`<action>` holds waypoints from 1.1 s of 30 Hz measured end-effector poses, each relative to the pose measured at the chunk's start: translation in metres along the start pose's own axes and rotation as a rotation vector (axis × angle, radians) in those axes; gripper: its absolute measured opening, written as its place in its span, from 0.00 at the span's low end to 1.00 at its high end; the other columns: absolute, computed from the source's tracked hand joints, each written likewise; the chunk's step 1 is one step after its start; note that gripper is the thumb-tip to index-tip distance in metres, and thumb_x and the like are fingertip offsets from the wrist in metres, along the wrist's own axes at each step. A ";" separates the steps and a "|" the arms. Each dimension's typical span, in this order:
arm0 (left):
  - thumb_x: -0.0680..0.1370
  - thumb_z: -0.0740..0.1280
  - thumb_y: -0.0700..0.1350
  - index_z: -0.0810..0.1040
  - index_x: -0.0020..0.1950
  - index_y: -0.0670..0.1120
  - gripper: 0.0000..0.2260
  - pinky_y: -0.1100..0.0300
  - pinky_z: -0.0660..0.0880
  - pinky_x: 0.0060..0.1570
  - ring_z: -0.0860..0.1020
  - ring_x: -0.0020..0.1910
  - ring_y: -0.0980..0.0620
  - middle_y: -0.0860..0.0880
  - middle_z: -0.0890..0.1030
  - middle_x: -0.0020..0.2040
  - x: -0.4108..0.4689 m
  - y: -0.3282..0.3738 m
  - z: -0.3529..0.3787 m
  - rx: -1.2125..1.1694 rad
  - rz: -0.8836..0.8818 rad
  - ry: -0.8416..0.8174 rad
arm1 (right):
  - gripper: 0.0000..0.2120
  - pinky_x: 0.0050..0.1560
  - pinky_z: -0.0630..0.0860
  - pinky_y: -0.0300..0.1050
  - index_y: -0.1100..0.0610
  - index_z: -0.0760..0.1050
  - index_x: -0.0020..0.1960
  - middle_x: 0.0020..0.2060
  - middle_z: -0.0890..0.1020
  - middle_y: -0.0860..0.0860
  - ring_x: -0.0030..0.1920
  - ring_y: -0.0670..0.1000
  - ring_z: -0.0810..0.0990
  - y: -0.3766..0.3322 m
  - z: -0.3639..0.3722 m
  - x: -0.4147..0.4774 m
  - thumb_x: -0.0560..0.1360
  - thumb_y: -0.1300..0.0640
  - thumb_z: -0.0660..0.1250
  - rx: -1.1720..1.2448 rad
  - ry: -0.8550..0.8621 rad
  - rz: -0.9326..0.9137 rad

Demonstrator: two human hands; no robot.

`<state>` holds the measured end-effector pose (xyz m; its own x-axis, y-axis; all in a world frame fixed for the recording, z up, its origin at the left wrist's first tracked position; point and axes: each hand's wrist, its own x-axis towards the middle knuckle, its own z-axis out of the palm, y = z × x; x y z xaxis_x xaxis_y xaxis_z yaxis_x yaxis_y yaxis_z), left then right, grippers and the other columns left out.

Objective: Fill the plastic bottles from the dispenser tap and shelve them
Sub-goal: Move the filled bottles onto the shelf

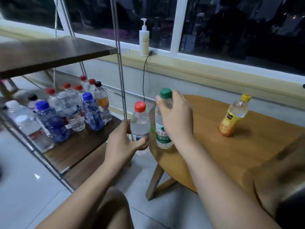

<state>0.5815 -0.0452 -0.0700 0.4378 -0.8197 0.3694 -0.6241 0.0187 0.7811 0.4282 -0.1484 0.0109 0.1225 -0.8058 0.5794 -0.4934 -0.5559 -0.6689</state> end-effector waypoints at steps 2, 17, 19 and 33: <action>0.70 0.84 0.52 0.76 0.59 0.59 0.23 0.66 0.76 0.46 0.81 0.50 0.67 0.66 0.83 0.48 0.000 -0.018 -0.024 0.013 -0.037 0.030 | 0.11 0.52 0.78 0.53 0.52 0.80 0.55 0.49 0.83 0.47 0.50 0.51 0.80 -0.019 0.033 -0.003 0.84 0.44 0.69 0.060 -0.069 -0.015; 0.72 0.83 0.54 0.73 0.58 0.55 0.23 0.54 0.70 0.43 0.84 0.52 0.45 0.49 0.86 0.55 0.035 -0.173 -0.113 0.199 -0.386 0.389 | 0.09 0.48 0.78 0.48 0.50 0.80 0.59 0.50 0.83 0.45 0.50 0.52 0.83 -0.079 0.255 -0.024 0.83 0.47 0.73 0.300 -0.562 0.151; 0.73 0.82 0.56 0.73 0.57 0.54 0.22 0.53 0.71 0.43 0.83 0.53 0.43 0.48 0.85 0.55 0.042 -0.186 -0.115 0.201 -0.443 0.421 | 0.13 0.55 0.81 0.54 0.52 0.81 0.60 0.53 0.86 0.49 0.54 0.55 0.85 -0.080 0.279 -0.022 0.82 0.45 0.73 0.314 -0.572 0.151; 0.76 0.79 0.54 0.76 0.67 0.50 0.23 0.43 0.81 0.59 0.80 0.61 0.47 0.51 0.81 0.60 0.052 -0.210 -0.105 0.096 -0.439 0.596 | 0.20 0.51 0.81 0.51 0.54 0.75 0.60 0.49 0.80 0.44 0.54 0.53 0.83 -0.064 0.325 -0.043 0.77 0.48 0.79 0.209 -0.605 0.161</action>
<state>0.8027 -0.0319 -0.1618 0.9195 -0.2904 0.2650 -0.3526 -0.3111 0.8825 0.7343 -0.1441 -0.1228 0.5540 -0.8204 0.1414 -0.3758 -0.3980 -0.8368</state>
